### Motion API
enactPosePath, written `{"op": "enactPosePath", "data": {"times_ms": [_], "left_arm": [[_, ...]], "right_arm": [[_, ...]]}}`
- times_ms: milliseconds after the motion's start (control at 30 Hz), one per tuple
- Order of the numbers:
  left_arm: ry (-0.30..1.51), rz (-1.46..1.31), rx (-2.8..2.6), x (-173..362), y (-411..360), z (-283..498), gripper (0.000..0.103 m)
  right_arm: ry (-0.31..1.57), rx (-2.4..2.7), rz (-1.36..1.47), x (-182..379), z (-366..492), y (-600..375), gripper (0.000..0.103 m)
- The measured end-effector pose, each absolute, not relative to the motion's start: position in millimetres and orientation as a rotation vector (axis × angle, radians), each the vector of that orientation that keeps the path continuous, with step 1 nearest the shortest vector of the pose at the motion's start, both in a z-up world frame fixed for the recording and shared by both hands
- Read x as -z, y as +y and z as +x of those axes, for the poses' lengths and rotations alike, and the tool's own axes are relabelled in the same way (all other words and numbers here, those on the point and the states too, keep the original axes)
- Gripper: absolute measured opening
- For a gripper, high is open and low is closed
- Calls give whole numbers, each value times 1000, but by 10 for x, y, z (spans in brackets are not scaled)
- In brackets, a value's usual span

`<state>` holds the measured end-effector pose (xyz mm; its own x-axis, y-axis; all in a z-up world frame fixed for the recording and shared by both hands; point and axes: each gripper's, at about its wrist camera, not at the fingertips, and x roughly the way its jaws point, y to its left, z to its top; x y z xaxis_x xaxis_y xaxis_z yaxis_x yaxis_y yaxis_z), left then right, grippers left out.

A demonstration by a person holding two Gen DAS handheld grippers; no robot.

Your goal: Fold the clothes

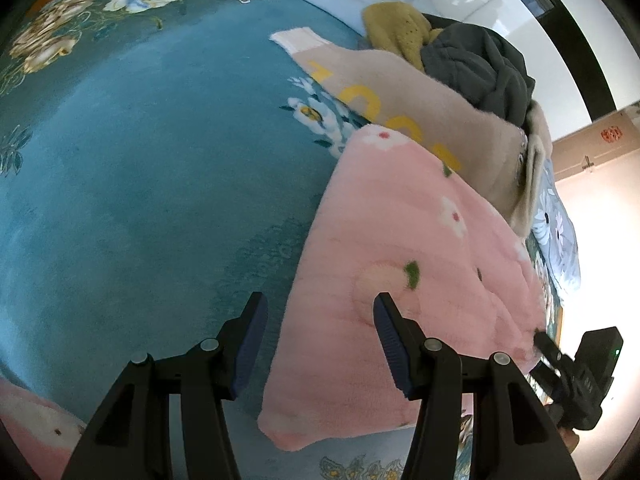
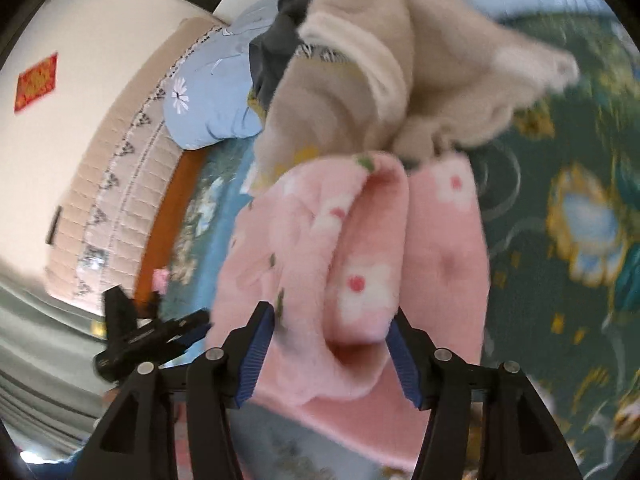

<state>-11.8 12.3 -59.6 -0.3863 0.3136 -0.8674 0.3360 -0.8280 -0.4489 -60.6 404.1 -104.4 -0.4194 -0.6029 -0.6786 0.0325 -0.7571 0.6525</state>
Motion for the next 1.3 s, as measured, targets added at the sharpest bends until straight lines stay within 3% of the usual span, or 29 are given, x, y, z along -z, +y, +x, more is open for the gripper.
{"op": "enactPosePath", "data": {"times_ms": [200,267,333,400,633,733,833,1133,1300], "left_arm": [[934,1715,2427,609,60,-101,56],[933,1722,2427,608,66,-106,56],[924,1731,2432,606,79,-100,56],[921,1734,2448,594,91,-101,56],[921,1740,2540,520,174,-87,56],[829,1848,2493,636,286,-154,56],[787,1947,2419,781,342,-206,57],[849,1874,2463,712,289,-211,59],[745,1931,2449,755,380,-241,59]], "right_arm": [[-783,2212,1337,938,-614,3976,60],[-760,2175,1313,885,-546,3900,51],[-727,2166,1356,900,-517,3826,22],[-719,2148,1403,942,-524,3785,16],[-939,2231,1150,553,-264,4256,14],[-890,2269,1342,880,-222,4368,14],[-961,2249,1499,1304,-164,4430,14],[-973,2300,1492,1237,-139,4521,14],[-1024,2290,1525,1300,-120,4519,15]]}}
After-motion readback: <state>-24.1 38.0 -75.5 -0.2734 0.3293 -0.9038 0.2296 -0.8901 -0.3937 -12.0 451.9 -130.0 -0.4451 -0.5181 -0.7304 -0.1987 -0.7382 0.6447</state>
